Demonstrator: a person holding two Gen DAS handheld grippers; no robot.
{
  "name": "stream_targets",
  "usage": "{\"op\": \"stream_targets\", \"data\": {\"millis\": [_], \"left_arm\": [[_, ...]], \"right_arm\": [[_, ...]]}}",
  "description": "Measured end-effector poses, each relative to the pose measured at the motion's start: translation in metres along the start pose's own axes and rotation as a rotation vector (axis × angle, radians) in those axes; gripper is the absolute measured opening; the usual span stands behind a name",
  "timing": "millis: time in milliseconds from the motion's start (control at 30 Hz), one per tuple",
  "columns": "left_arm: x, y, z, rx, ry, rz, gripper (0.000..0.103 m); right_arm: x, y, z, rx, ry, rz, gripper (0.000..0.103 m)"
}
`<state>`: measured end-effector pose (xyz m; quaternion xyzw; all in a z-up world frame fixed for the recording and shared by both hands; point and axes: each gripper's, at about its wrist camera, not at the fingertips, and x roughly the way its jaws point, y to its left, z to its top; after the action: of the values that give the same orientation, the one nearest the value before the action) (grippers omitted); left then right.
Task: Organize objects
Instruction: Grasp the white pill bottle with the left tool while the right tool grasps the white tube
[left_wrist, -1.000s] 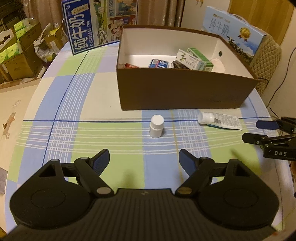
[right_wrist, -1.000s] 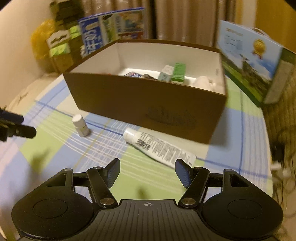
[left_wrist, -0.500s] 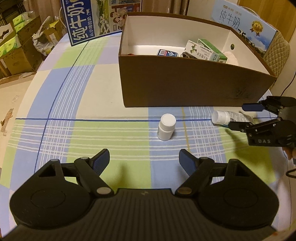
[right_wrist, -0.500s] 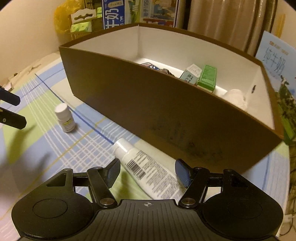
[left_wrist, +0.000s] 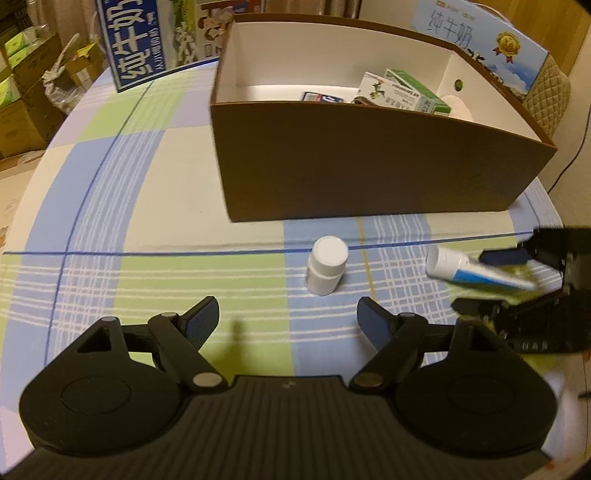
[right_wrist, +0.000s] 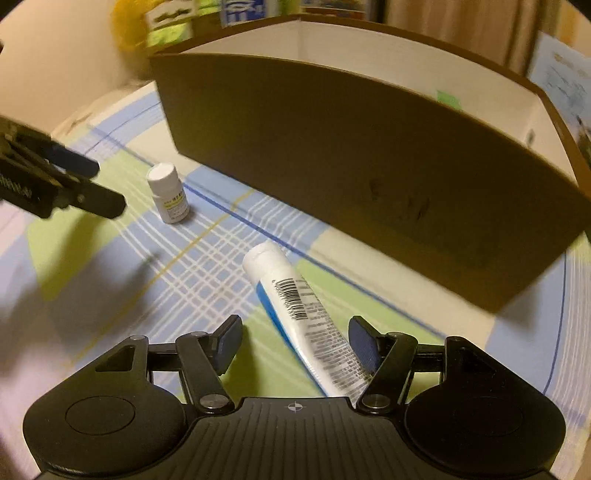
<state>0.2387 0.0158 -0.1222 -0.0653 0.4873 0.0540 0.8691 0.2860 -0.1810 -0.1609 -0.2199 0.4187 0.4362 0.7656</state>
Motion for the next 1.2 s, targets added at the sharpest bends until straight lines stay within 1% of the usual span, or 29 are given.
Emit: {"op": "stream_targets", "data": {"millis": [167, 233, 333, 400, 500, 533, 600, 667, 700, 733, 1000, 1100, 1200], "left_arm": [[0.013, -0.008, 0.004, 0.055, -0.026, -0.028, 0.077], [0.019, -0.011, 0.007, 0.074, -0.032, -0.034, 0.074], [0.025, -0.013, 0.011, 0.091, -0.048, -0.047, 0.066], [0.029, -0.014, 0.012, 0.101, -0.053, -0.052, 0.06], [0.034, -0.015, 0.013, 0.115, -0.051, -0.063, 0.054], [0.035, -0.015, 0.013, 0.119, -0.053, -0.064, 0.051], [0.038, -0.016, 0.013, 0.125, -0.055, -0.073, 0.039], [0.039, -0.017, 0.014, 0.13, -0.057, -0.078, 0.036], [0.04, -0.017, 0.014, 0.133, -0.057, -0.083, 0.028], [0.04, -0.018, 0.014, 0.134, -0.056, -0.088, 0.023], [0.032, -0.015, 0.014, 0.128, -0.065, -0.089, 0.023], [0.026, -0.014, 0.013, 0.119, -0.068, -0.086, 0.023], [0.02, -0.013, 0.01, 0.12, -0.067, -0.082, 0.023]], "right_arm": [[0.005, 0.004, 0.003, 0.052, -0.019, -0.041, 0.06], [0.008, 0.005, 0.006, 0.062, -0.024, -0.055, 0.053], [0.007, 0.005, 0.007, 0.078, -0.024, -0.065, 0.052], [0.006, 0.004, 0.006, 0.079, -0.021, -0.065, 0.052], [0.005, 0.002, 0.005, 0.081, -0.014, -0.064, 0.052], [0.005, 0.002, 0.004, 0.08, -0.013, -0.063, 0.052], [0.004, 0.001, 0.004, 0.078, -0.013, -0.064, 0.052], [0.003, 0.0, 0.003, 0.076, -0.011, -0.064, 0.052], [0.003, 0.0, 0.002, 0.075, -0.01, -0.064, 0.052], [0.0, 0.0, 0.002, 0.073, -0.01, -0.064, 0.052], [-0.002, -0.003, -0.002, 0.047, -0.011, -0.054, 0.052], [-0.002, 0.001, -0.002, 0.054, 0.005, -0.061, 0.052], [-0.003, 0.008, -0.002, 0.062, 0.012, -0.076, 0.046]]}}
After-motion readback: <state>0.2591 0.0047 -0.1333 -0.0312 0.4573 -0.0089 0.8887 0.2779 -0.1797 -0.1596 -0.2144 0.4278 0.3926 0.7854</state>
